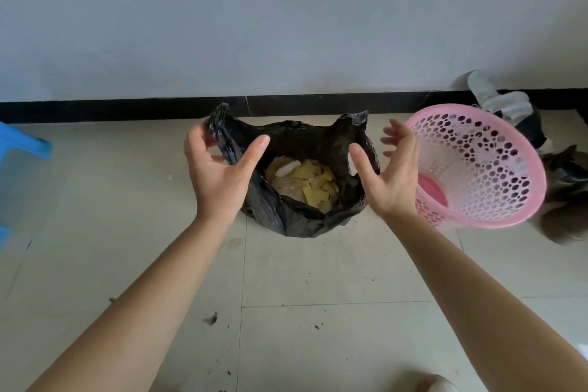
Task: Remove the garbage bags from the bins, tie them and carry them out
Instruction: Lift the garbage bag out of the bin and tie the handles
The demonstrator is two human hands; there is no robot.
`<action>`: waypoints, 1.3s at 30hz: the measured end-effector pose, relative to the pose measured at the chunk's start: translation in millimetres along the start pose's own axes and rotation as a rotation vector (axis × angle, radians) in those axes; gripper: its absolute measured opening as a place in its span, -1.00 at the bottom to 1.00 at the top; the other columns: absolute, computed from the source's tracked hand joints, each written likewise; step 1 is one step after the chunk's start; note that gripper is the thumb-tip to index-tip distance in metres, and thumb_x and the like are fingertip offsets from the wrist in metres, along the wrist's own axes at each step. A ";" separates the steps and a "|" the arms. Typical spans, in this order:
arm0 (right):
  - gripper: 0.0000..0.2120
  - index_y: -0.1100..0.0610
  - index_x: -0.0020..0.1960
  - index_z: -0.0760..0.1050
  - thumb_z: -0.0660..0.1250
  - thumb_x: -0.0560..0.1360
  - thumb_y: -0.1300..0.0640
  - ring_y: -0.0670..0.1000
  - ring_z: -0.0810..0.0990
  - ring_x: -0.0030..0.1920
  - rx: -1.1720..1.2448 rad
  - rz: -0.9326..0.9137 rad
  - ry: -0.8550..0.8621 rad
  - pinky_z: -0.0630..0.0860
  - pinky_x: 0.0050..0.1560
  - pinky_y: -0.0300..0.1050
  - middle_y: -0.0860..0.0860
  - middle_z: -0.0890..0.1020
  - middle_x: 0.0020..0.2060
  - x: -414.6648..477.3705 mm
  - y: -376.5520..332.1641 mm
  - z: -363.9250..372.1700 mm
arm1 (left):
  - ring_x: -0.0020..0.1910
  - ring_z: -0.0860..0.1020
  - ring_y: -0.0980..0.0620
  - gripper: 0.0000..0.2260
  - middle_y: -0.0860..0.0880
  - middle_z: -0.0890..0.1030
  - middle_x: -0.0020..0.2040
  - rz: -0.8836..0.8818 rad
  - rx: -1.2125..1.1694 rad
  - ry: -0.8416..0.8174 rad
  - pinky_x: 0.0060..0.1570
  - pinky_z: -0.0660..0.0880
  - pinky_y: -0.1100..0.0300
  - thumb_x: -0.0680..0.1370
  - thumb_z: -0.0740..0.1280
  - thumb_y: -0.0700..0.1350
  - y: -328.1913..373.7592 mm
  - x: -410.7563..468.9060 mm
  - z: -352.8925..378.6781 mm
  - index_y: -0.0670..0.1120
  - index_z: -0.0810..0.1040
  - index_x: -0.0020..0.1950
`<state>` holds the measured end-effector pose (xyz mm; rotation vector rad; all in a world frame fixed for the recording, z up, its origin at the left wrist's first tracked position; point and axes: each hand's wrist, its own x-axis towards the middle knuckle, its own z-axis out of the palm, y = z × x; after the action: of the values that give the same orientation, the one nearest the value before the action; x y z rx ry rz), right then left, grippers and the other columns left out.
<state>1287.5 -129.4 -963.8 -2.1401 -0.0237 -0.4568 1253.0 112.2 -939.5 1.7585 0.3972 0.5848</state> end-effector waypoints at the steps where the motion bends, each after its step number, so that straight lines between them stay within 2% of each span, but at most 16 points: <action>1: -0.20 0.15 0.50 0.20 0.33 0.48 -0.32 -0.01 0.45 0.26 -0.012 -0.033 0.008 0.50 0.22 0.07 0.06 0.41 0.30 -7.2 10.7 7.0 | 0.33 0.45 0.08 -0.18 -0.05 0.39 0.33 0.030 0.039 -0.018 0.25 0.45 0.26 0.34 0.57 0.19 -15.3 -3.3 1.6 -0.09 0.31 0.46; 3: -0.11 0.16 0.56 0.10 0.27 0.48 -0.37 0.03 0.39 0.37 0.003 -0.068 0.009 0.45 0.29 0.18 0.10 0.33 0.41 -19.9 32.8 21.3 | 0.50 0.26 0.00 0.02 -0.05 0.22 0.42 0.087 0.107 -0.047 0.45 0.32 0.12 0.32 0.54 0.28 -50.6 -11.4 3.1 -0.11 0.10 0.58; 7: -0.09 0.15 0.59 0.10 0.14 0.49 -0.45 0.07 0.29 0.47 0.075 -0.091 -0.036 0.34 0.43 0.19 0.12 0.30 0.45 -37.7 62.5 39.5 | 0.56 0.21 -0.07 0.06 -0.06 0.24 0.55 0.016 0.084 -0.137 0.50 0.25 -0.15 0.33 0.50 0.39 -112.7 -16.5 7.6 -0.02 0.03 0.60; 10: -0.10 0.13 0.55 0.21 0.07 0.47 -0.51 -0.02 0.29 0.47 0.146 -0.074 -0.128 0.27 0.49 0.02 0.08 0.34 0.43 -44.5 69.2 44.3 | 0.57 0.19 0.00 0.09 -0.05 0.20 0.56 0.043 0.093 -0.200 0.54 0.20 -0.09 0.31 0.52 0.37 -130.6 -11.6 17.4 -0.04 0.01 0.61; 13: -0.13 0.12 0.46 0.33 0.04 0.46 -0.54 -0.03 0.40 0.33 0.249 -0.003 -0.167 0.37 0.41 0.13 0.02 0.45 0.28 -37.4 58.7 47.6 | 0.60 0.10 0.03 0.03 -0.02 0.09 0.62 0.082 0.077 -0.210 0.57 0.11 -0.06 0.41 0.46 0.32 -120.7 4.1 31.3 0.04 -0.10 0.63; 16: -0.10 0.09 0.57 0.21 0.05 0.47 -0.52 -0.18 0.32 0.47 0.397 0.001 -0.122 0.30 0.45 -0.20 -0.05 0.38 0.47 -33.7 41.2 47.2 | 0.56 0.20 0.01 -0.13 -0.05 0.17 0.60 0.058 0.042 -0.119 0.56 0.15 0.02 0.55 0.34 0.21 -100.8 25.3 42.0 -0.04 -0.11 0.63; 18: -0.05 0.22 0.60 0.08 0.02 0.52 -0.48 -0.23 0.19 0.53 0.391 -0.129 -0.075 0.19 0.45 -0.34 -0.04 0.24 0.54 -38.7 31.3 44.5 | 0.43 0.40 0.04 -0.31 -0.07 0.39 0.49 0.051 0.051 -0.109 0.45 0.32 0.13 0.61 0.31 0.13 -91.0 34.5 44.5 -0.10 0.08 0.60; 20: 0.00 0.35 0.58 -0.04 0.07 0.53 -0.44 -0.04 0.10 0.60 0.344 -0.294 -0.069 0.11 0.55 -0.12 0.09 0.14 0.57 -45.1 32.4 45.2 | 0.01 0.57 0.18 -0.67 -0.01 0.60 0.06 0.080 0.077 -0.083 0.14 0.51 0.14 0.64 0.29 0.07 -87.4 39.7 45.6 -0.12 0.45 0.29; 22: 0.09 0.33 0.59 -0.12 0.23 0.47 -0.42 0.14 0.05 0.61 0.286 -0.346 -0.112 0.10 0.56 0.19 0.18 0.10 0.58 -45.7 45.2 50.7 | -0.28 0.50 0.26 -0.80 0.07 0.51 -0.24 0.048 0.034 -0.023 -0.16 0.48 0.23 0.65 0.28 0.05 -89.0 41.8 44.3 -0.05 0.51 -0.07; 26: 0.24 0.03 0.62 -0.21 0.43 0.28 -0.49 0.04 -0.02 0.62 0.268 0.055 -0.220 0.09 0.56 0.25 0.03 0.00 0.61 -36.9 62.3 72.7 | -0.46 0.44 0.32 -0.76 0.09 0.45 -0.27 -0.155 -0.138 0.020 -0.37 0.35 0.43 0.64 0.29 0.10 -91.5 36.7 34.7 -0.04 0.48 -0.12; 29: 0.29 -0.12 0.60 -0.23 0.54 0.20 -0.43 0.00 0.10 0.60 0.406 0.296 -0.259 0.13 0.57 0.19 -0.06 0.08 0.60 -12.2 53.9 87.2 | -0.38 0.40 0.16 -0.68 -0.05 0.42 -0.24 -0.229 -0.160 0.000 -0.37 0.32 0.28 0.62 0.29 0.17 -94.4 30.7 26.0 -0.09 0.45 -0.07; 31: 0.20 -0.05 0.62 -0.08 0.60 0.25 -0.29 -0.03 0.39 0.46 0.503 0.425 -0.331 0.29 0.51 0.08 -0.05 0.38 0.49 3.3 47.4 90.3 | -0.24 0.49 0.04 -0.60 -0.08 0.49 -0.19 -0.259 -0.213 -0.036 -0.23 0.40 0.16 0.57 0.31 0.24 -96.5 27.7 19.0 -0.12 0.49 -0.07; 32: 0.02 0.04 0.58 0.14 0.61 0.31 -0.19 -0.02 0.54 0.33 0.515 0.452 -0.371 0.41 0.43 0.02 -0.04 0.54 0.36 8.8 43.5 89.8 | -0.15 0.57 0.02 -0.55 -0.05 0.58 -0.15 -0.272 -0.239 -0.057 -0.13 0.46 0.12 0.55 0.33 0.26 -95.0 26.8 15.2 -0.16 0.55 -0.05; 34: -0.53 0.12 0.21 0.58 0.56 0.41 -0.08 0.04 0.70 0.08 0.452 0.404 -0.396 0.61 0.19 -0.04 0.01 0.72 0.03 15.2 37.8 88.8 | 0.02 0.66 0.10 -0.63 0.05 0.72 -0.04 -0.269 -0.255 -0.081 0.07 0.51 0.15 0.57 0.37 0.17 -88.1 24.9 8.4 -0.14 0.62 0.08; 35: -0.69 0.10 0.05 0.63 0.51 0.46 -0.10 0.05 0.72 0.00 0.390 0.377 -0.395 0.64 0.09 -0.07 0.03 0.74 -0.08 16.1 33.9 87.6 | 0.03 0.67 0.15 -0.69 0.05 0.74 -0.03 -0.246 -0.254 -0.089 0.10 0.50 0.17 0.59 0.38 0.09 -83.2 24.7 5.5 -0.15 0.59 0.14; 39: -0.60 0.08 -0.10 0.63 0.27 0.57 -0.24 0.07 0.63 -0.20 0.116 0.167 -0.435 0.52 -0.17 -0.10 0.08 0.66 -0.27 16.6 24.1 82.9 | -0.28 0.63 0.01 -0.82 -0.02 0.60 -0.32 -0.188 -0.408 -0.142 -0.02 0.58 0.02 0.58 0.42 -0.16 -63.9 31.8 1.4 -0.17 0.44 0.06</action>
<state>1333.4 -79.5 -1019.8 -2.0676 -0.1129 0.1096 1282.1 145.2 -995.7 1.3443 0.3137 0.3722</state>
